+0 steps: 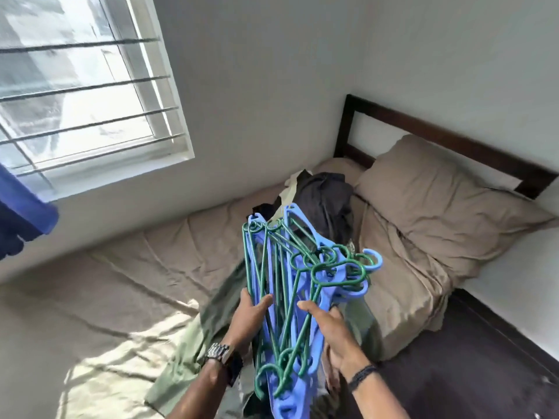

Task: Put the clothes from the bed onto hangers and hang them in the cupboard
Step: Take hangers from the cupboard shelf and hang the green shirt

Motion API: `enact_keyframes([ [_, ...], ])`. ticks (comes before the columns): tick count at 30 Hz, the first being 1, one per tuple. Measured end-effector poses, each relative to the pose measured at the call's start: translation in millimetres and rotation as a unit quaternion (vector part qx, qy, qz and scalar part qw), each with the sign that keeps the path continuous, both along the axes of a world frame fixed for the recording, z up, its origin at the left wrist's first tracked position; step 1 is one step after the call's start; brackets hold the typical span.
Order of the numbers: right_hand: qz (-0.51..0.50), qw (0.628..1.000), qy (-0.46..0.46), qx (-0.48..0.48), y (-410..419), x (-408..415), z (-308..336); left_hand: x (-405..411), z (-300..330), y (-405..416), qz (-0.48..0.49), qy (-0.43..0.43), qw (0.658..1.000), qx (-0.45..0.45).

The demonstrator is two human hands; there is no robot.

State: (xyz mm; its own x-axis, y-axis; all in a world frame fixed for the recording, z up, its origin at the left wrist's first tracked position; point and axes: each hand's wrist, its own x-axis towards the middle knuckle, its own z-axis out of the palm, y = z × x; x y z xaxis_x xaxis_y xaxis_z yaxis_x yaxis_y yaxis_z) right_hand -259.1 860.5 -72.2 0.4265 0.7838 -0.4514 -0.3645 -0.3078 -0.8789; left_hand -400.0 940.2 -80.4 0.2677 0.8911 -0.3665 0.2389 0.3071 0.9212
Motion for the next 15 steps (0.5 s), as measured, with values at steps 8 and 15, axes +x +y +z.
enact_keyframes([
  [8, -0.011, 1.000, -0.011, 0.019, 90, 44, -37, 43, -42, 103, -0.054, 0.006, 0.998, 0.020],
  [15, -0.030, 0.996, -0.018, 0.087, 158, 35, -83, 49, -87, 191, -0.049, 0.007, 0.995, 0.081],
])
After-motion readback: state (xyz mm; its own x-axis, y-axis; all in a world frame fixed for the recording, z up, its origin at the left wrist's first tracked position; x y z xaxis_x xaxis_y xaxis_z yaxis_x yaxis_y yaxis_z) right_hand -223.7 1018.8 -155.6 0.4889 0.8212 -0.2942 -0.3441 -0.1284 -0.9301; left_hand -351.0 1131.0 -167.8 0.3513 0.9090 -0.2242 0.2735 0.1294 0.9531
